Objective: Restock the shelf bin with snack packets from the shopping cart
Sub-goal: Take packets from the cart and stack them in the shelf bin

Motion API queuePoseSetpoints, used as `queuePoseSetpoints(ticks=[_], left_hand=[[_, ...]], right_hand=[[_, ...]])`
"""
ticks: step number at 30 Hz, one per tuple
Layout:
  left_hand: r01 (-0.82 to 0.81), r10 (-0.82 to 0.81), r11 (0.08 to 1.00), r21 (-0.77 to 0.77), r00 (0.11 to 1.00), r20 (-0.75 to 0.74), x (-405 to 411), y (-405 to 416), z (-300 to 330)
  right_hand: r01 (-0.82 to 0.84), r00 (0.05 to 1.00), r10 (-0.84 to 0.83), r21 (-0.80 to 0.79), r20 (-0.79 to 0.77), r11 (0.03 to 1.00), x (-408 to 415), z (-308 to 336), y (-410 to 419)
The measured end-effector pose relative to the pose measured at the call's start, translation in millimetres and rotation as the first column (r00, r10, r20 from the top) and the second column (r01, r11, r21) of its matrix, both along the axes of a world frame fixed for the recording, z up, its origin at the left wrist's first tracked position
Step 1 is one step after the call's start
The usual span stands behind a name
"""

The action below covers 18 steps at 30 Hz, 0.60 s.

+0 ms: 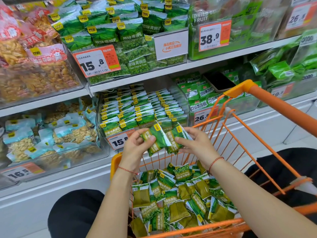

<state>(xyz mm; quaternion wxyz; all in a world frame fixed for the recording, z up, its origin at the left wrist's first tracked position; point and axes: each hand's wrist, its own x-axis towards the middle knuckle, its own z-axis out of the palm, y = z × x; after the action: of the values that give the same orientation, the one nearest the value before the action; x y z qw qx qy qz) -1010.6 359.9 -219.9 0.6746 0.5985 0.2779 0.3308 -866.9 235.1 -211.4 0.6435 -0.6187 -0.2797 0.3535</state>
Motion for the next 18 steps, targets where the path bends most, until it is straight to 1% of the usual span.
queuePoseSetpoints(ticks=[2, 3, 5, 6, 9, 11, 13, 15, 18], left_hand=[[0.006, 0.005, 0.991, 0.132, 0.996, -0.087, 2, -6, -3], [-0.005, 0.026, 0.985, 0.174, 0.993, -0.118, 3, -9, -3], [-0.021, 0.056, 0.975, 0.22, 0.986, -0.154, 4, -14, -1], [-0.006, 0.044, 0.973, 0.231, 0.987, -0.158, 5, -15, 1], [0.049, -0.02, 0.976, 0.211, 0.99, -0.138, 5, -20, 3], [0.029, 0.004, 0.975, 0.22, 0.989, -0.148, 5, -21, 3], [-0.032, 0.067, 0.976, 0.217, 0.985, -0.16, 5, -19, 1], [-0.091, 0.117, 0.979, 0.182, 0.984, -0.132, 6, -18, 1], [-0.16, 0.163, 0.985, 0.056, 0.985, -0.055, 7, -19, 1]], right_hand=[[-0.044, 0.997, 0.047, -0.045, 0.067, 0.998, -7, 0, 1], [-0.054, 0.996, 0.058, -0.05, 0.067, 0.997, -9, 0, 1], [-0.05, 0.999, 0.05, -0.021, 0.008, 0.999, -9, 1, 0], [-0.048, 0.998, 0.048, 0.0, -0.029, 0.999, -8, 2, -1], [-0.079, 0.987, 0.081, 0.02, -0.137, 0.997, -7, 4, -1], [-0.088, 0.958, 0.096, 0.041, -0.269, 0.995, -7, 4, 0], [-0.126, 0.908, 0.158, 0.107, -0.388, 0.986, -6, 4, 0], [-0.209, 0.87, 0.257, 0.158, -0.42, 0.965, -5, 5, -3], [-0.279, 0.832, 0.339, 0.197, -0.438, 0.94, -6, 6, -5]])
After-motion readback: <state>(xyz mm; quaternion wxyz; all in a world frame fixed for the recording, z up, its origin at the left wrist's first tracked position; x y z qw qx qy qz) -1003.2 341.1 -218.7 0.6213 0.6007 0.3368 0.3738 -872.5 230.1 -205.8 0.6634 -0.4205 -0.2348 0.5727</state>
